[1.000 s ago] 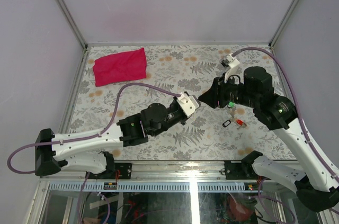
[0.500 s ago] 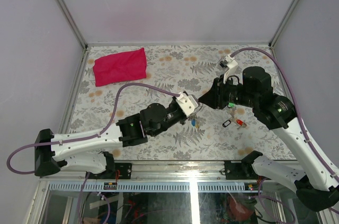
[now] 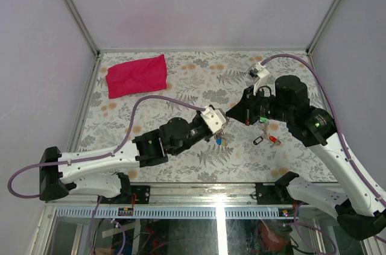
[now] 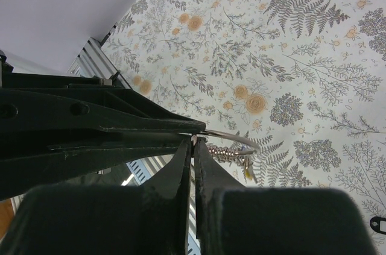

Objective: Put the keys on the keyring

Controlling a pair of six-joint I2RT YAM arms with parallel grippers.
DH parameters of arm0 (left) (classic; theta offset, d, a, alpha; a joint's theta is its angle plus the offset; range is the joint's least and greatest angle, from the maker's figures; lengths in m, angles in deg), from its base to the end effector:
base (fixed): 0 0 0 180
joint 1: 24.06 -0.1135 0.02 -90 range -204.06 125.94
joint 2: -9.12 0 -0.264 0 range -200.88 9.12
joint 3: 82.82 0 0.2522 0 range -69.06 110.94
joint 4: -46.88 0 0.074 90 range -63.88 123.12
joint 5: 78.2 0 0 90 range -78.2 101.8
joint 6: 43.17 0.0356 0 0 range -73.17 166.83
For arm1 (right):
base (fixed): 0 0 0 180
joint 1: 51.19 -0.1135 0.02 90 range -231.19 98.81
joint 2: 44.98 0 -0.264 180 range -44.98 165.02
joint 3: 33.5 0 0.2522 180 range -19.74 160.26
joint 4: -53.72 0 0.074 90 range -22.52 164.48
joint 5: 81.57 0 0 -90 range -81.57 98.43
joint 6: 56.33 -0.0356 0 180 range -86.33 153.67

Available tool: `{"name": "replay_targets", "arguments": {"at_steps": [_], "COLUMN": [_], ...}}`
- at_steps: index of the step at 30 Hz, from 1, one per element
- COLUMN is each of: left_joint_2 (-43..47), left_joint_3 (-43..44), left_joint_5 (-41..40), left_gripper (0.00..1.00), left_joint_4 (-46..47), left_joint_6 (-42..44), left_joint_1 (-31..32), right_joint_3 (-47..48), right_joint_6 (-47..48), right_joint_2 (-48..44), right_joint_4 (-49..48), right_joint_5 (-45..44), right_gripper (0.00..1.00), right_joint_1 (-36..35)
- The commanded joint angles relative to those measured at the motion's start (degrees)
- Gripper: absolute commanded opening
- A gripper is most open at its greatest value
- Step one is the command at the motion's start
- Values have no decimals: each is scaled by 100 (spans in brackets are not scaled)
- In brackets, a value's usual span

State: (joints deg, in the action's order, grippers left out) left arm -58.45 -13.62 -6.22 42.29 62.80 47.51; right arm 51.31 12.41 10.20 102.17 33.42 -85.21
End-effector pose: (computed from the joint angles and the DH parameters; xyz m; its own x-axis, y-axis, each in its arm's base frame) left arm 0.0987 -0.2613 0.3591 0.2057 0.2105 -0.9557 0.7779 0.5573 0.2901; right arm 0.1483 0.1182 0.4206 -0.5532 0.0231 -0.8327 -0.6845 0.5571 0.4702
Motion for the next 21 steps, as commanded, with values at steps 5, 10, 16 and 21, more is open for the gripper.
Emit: {"name": "replay_targets", "arguments": {"at_steps": [5,10,16,21], "left_joint_2": [99,91,63,-9], "left_joint_3": [-82,-59,8,186], "left_joint_5": [59,-15,-210,-250], "left_gripper": [0,0,0,0], "left_joint_4": [302,225,80,-293], "left_joint_6": [258,271,140,-201], "left_joint_1": [0,2,-2,-129], "right_joint_3": [69,-7,-155,-205], "right_joint_6": [5,8,153,206], "right_joint_2": [-6,-175,-419,-503], "right_joint_4": [-315,-543,-707,-419], "right_joint_5": [150,-75,-815,-2081], "right_gripper": [0,24,39,46], "right_joint_1": [-8,-8,-8,-15]}}
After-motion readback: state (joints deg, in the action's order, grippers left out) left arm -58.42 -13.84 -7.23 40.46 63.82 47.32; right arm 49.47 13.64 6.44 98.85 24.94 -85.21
